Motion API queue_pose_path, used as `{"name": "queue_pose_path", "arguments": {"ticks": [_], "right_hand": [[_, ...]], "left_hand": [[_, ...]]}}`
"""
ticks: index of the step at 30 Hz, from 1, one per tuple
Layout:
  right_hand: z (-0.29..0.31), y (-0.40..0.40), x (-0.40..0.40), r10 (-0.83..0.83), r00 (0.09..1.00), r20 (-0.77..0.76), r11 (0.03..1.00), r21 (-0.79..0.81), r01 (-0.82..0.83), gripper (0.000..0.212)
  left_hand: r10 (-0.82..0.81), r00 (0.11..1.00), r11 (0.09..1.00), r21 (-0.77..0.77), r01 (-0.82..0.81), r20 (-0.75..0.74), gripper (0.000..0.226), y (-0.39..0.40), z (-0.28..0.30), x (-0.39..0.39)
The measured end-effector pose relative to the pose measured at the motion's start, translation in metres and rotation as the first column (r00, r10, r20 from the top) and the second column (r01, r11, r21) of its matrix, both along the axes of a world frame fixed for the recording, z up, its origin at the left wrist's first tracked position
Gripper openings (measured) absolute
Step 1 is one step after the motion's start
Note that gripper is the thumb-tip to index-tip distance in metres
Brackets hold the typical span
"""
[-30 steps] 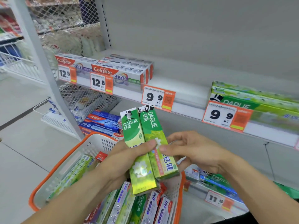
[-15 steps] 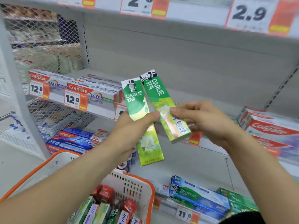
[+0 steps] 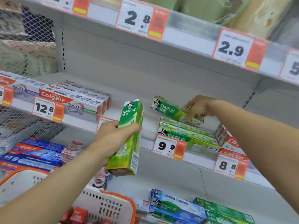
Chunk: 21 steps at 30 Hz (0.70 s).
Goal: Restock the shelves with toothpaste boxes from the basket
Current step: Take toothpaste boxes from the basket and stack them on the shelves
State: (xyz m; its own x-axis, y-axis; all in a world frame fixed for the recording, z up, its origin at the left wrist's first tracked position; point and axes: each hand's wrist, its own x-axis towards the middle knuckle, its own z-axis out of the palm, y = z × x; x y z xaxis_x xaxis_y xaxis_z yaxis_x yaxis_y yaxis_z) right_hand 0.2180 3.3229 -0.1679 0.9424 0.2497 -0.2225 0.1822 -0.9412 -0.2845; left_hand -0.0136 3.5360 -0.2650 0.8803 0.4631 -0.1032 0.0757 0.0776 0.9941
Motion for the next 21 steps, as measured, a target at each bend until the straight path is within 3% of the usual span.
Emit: {"name": "queue_pose_path", "arguments": {"ticks": [3, 5, 7, 9, 11, 13, 15, 18, 21], "right_hand": [[-0.008, -0.010, 0.012, -0.052, 0.976, -0.214, 0.997, -0.070, 0.038, 0.063], [-0.009, -0.016, 0.017, -0.066, 0.945, -0.321, 0.997, -0.065, 0.047, 0.046], [-0.005, -0.013, 0.011, -0.035, 0.957, -0.286, 0.999, -0.039, 0.025, 0.032], [0.002, 0.000, 0.003, 0.057, 0.992, -0.114, 0.998, 0.031, -0.054, 0.036], [0.009, 0.021, -0.014, 0.235, 0.972, -0.011, 0.952, 0.206, -0.228, 0.046], [0.015, 0.040, -0.038, 0.440, 0.892, -0.101, 0.835, 0.411, -0.365, 0.069], [0.017, 0.055, -0.059, 0.581, 0.794, -0.180, 0.748, 0.502, -0.434, 0.084], [0.009, 0.065, -0.071, 0.655, 0.742, -0.145, 0.668, 0.570, -0.478, 0.066], [0.007, 0.060, -0.070, 0.633, 0.768, -0.098, 0.641, 0.623, -0.449, 0.050]], "left_hand": [[0.007, 1.000, 1.000, -0.024, -0.007, 0.029, 0.019, 0.010, 0.003, 0.000], [-0.017, 0.999, 0.999, -0.046, 0.019, 0.044, 0.020, 0.015, 0.005, 0.000], [-0.071, 0.996, 0.993, -0.089, 0.076, 0.053, 0.034, 0.018, 0.006, 0.003], [-0.128, 0.989, 0.977, -0.166, 0.138, 0.067, 0.045, 0.020, 0.008, 0.004], [-0.188, 0.980, 0.940, -0.278, 0.198, 0.063, 0.040, 0.020, 0.013, 0.007], [-0.259, 0.964, 0.878, -0.402, 0.260, 0.058, 0.047, 0.021, 0.019, 0.011], [-0.346, 0.935, 0.815, -0.467, 0.342, 0.081, 0.063, 0.021, 0.023, 0.011], [-0.448, 0.886, 0.764, -0.465, 0.447, 0.115, 0.055, 0.022, 0.028, 0.005], [-0.539, 0.832, 0.751, -0.371, 0.546, 0.132, 0.052, 0.036, 0.025, 0.000]]}}
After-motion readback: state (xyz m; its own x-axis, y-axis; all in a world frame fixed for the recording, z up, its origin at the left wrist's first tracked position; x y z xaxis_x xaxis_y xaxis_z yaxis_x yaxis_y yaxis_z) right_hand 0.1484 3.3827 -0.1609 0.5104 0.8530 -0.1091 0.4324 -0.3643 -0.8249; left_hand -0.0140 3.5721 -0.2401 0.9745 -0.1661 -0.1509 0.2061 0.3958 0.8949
